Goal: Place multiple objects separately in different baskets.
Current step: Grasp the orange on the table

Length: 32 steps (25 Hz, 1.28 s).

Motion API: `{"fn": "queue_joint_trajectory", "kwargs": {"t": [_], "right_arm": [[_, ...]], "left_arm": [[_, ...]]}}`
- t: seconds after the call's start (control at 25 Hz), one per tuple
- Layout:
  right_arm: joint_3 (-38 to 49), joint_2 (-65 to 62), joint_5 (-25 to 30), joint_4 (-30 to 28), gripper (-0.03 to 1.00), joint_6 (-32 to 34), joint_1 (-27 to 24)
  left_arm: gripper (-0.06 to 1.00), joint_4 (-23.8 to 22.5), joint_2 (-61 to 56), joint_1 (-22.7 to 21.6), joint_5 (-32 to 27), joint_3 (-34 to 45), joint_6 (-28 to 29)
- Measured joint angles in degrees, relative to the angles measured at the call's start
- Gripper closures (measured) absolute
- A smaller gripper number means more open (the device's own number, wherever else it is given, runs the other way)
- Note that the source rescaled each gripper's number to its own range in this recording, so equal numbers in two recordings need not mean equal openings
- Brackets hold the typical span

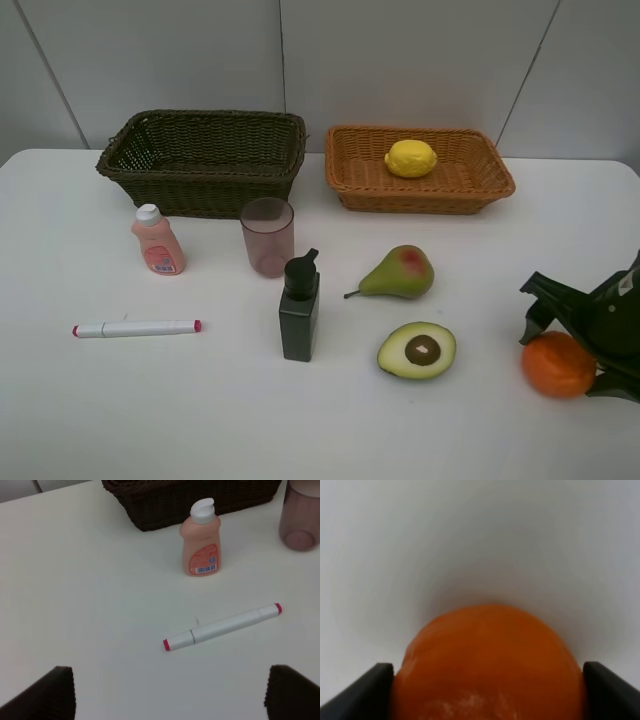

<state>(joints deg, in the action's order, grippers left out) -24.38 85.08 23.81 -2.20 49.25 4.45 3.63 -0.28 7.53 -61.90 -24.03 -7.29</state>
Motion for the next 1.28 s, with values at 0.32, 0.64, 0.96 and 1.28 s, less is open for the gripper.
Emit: {"fn": "queue_joint_trajectory", "kwargs": {"t": [0.32, 0.64, 0.96, 1.28], "right_arm": [[0.0, 0.0, 0.0, 0.0, 0.61, 0.0, 0.0], [0.0, 0.0, 0.0, -0.1, 0.61, -0.1, 0.0], [-2.4, 0.1, 1.4, 1.7, 0.61, -7.4, 0.0], [-9.6, 0.2, 6.7, 4.5, 0.61, -14.0, 0.0]], "left_arm": [[-0.06, 0.0, 0.0, 0.0, 0.0, 0.0, 0.0], [-0.06, 0.0, 0.0, 0.0, 0.0, 0.0, 0.0], [-0.06, 0.0, 0.0, 0.0, 0.0, 0.0, 0.0], [-0.06, 0.0, 0.0, 0.0, 0.0, 0.0, 0.0]]}}
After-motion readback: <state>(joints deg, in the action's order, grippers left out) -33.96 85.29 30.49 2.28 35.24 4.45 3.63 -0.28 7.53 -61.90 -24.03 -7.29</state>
